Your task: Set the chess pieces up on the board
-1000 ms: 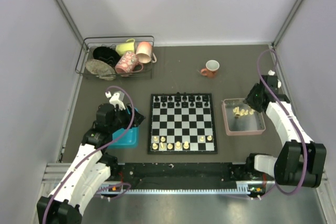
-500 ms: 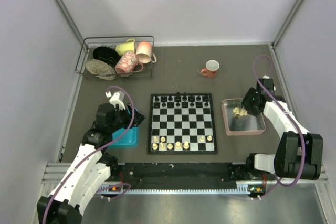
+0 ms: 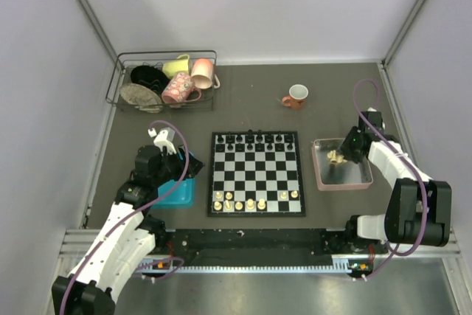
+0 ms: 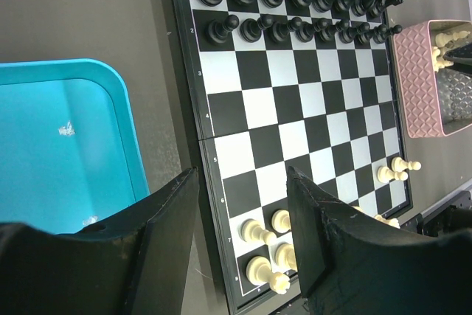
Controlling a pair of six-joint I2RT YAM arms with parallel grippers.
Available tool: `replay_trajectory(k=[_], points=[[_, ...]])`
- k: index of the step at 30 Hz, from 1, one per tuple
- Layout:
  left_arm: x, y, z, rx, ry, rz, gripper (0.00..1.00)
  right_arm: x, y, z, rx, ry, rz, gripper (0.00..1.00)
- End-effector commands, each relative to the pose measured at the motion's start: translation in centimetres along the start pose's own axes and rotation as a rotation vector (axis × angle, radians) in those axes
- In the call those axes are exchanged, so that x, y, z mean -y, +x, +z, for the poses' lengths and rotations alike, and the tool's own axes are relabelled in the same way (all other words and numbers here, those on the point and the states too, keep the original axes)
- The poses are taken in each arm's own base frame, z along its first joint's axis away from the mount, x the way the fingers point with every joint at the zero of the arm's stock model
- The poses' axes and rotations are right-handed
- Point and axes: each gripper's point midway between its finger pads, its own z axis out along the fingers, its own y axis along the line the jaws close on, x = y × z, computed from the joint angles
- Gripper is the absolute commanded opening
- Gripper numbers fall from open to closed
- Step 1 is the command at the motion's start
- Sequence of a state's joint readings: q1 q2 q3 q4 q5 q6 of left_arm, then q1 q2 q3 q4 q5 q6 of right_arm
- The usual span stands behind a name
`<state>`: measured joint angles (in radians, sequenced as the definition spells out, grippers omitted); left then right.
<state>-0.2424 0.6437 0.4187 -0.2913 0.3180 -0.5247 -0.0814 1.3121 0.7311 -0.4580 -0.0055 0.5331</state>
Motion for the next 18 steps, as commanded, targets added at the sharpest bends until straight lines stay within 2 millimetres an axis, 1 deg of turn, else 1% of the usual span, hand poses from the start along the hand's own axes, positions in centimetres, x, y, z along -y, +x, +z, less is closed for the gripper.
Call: replay_trajectory(k=[1,6,9,10,11,12,14,16,18], points=[[0.5,-0.8,0.1,0.035,0.029,0.024,0.56,0.5,-0.7,0.2,0.036,0.016,-0.007,0.30],[0.5,-0.8,0.1,0.035,0.029,0.024,0.56,0.6,-0.6,0.1,0.041,0.018,-0.014,0.22],[0.5,-0.8,0.1,0.037,0.030,0.024,0.56,0.8,-0.8,-0.2,0.056,0.024,-0.017,0.14],[0.5,-0.8,0.1,0.037,0.030,0.023,0.56,0.8,-0.9,-0.5,0.065,0.021,-0.018,0.12],[0.5,-0.8,0.0,0.036,0.031,0.023,0.56,0.8,-1.0,-0.6,0.072,0.020,-0.021,0.08],[0.5,-0.7,0.1,0.035,0.031,0.022,0.56,0.8,-1.1,-0.9,0.081,0.018,-0.019,0.07],[0.6,-0.9,0.0,0.040,0.032,0.024,0.56,0.6,-1.4,-1.8,0.102,0.006,-0.019,0.03],[0.6,-0.9,0.0,0.039,0.031,0.024,0.56,0.2,-2.1,-2.7,0.127,-0.009,-0.025,0.00],[0.6,-0.9,0.0,0.038,0.033,0.024,0.56,-0.4,-3.0,-4.4,0.161,-0.033,-0.038,0.00]])
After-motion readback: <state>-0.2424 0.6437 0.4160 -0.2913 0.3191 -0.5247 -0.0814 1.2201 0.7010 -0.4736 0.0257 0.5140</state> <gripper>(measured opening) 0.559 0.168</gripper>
